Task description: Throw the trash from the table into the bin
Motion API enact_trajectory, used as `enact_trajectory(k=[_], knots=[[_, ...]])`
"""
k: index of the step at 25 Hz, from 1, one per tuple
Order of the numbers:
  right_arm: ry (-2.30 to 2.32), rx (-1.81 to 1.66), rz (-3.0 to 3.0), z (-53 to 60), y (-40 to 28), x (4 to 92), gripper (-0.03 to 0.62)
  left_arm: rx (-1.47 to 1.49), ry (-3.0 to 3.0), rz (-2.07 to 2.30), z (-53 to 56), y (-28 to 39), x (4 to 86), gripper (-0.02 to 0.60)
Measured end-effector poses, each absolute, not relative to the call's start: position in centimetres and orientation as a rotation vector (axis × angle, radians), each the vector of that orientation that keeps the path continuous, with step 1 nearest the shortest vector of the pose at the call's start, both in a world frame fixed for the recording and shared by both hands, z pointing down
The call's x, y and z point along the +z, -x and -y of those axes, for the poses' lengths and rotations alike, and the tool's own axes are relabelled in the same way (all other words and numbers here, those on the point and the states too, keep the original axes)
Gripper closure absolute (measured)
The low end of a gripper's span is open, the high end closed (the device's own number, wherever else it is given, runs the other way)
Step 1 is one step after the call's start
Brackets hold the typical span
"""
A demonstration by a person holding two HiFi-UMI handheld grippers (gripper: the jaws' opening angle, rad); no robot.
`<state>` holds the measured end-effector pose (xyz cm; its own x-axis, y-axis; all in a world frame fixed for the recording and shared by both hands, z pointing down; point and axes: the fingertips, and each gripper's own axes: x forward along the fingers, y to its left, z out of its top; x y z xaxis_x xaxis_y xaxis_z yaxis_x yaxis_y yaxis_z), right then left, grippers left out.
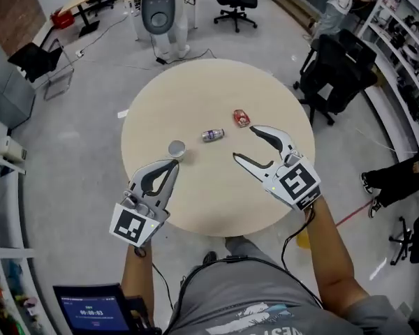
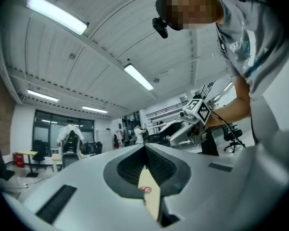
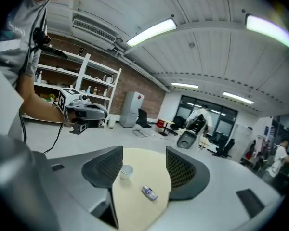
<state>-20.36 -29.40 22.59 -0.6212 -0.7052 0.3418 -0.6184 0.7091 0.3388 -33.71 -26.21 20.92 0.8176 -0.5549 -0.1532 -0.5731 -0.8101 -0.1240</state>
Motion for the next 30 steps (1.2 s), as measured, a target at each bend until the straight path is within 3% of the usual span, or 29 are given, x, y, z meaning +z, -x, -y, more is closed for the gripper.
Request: enact_trajectory(k=[4, 9, 17, 24, 30], knots=[[-0.750, -0.163, 2.527, 34.6, 25.9, 28.0, 0.323, 0.054, 2.826, -1.093, 28.1, 36.7, 23.3, 0.538], [-0.418, -0.005, 2.509, 38.9, 32.5, 36.5, 0.245, -0.065, 2.833, -1.337, 29.1, 39.1, 26.2, 0.538], [-0.174, 0.101, 2.369, 43.5, 39.6, 47.5, 0.183, -0.163, 2.849, -1.561, 29.6, 41.6, 29.9, 0.538], [-0.114, 0.062, 2.185, 44.1, 41.2, 54.2, 0.181, -0.176, 2.845, -1.665, 28.6, 43.3, 31.7, 0.538], [-0.163, 0.092, 2.193, 43.1, 40.8, 52.8, 0.218, -0.144, 2.847, -1.628, 27.9, 43.4, 31.2, 0.538]])
